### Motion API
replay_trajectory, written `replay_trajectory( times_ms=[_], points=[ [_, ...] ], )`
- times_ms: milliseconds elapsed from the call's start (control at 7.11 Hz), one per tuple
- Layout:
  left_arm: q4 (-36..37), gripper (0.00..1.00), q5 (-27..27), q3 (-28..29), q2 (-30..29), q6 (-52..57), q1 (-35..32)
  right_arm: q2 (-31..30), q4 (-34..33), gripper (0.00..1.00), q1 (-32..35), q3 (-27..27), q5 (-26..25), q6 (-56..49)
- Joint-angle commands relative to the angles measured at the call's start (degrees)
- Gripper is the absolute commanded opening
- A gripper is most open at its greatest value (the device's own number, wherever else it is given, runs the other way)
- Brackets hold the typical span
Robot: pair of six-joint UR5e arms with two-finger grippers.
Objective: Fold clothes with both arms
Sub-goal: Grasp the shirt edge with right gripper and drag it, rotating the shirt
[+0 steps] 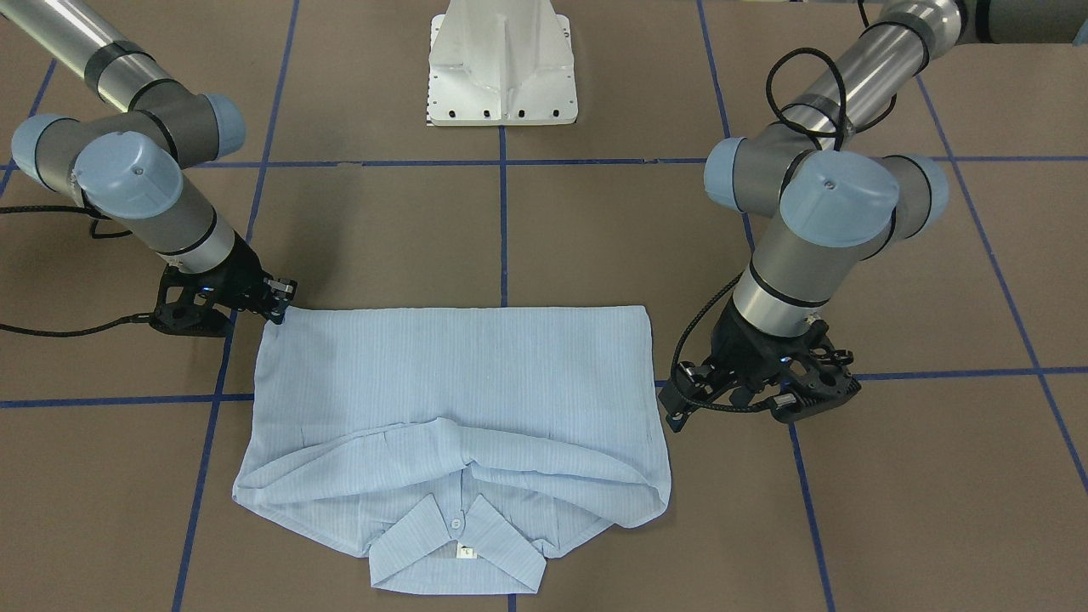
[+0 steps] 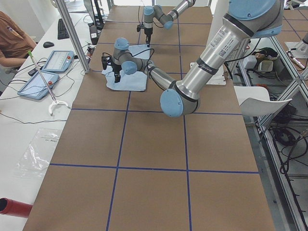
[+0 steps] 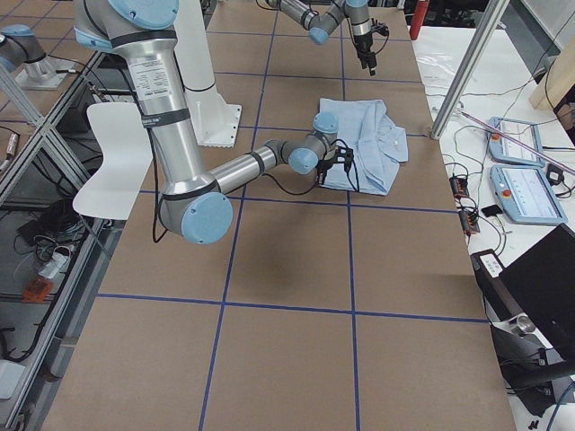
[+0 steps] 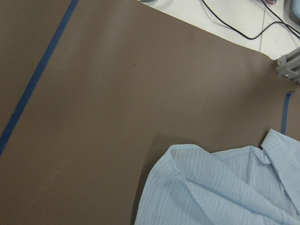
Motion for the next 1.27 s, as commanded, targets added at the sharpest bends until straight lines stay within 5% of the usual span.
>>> replay_trajectory(
  times_ms=[0,422,984,1124],
  points=[
    [0.2,0.97,0.0,-4.4,3.3,-0.3,-0.1,-9.6,-0.3,0.00,-1.4,10.6,0.6,0.8],
    [0.4,0.97,0.3,-8.3,5.5,-3.0,0.1,-25.0,0.2,0.00,-11.3,26.2,0.6,1.0],
    [0.4,0.98,2.1,-12.3,7.1,-5.7,2.8,-27.9,0.4,0.00,-38.8,35.4,-0.1,10.4],
    [0.3,0.99,2.1,-12.3,7.0,-5.7,4.3,-27.2,0.4,0.99,-39.1,35.5,-0.9,11.1]
  ],
)
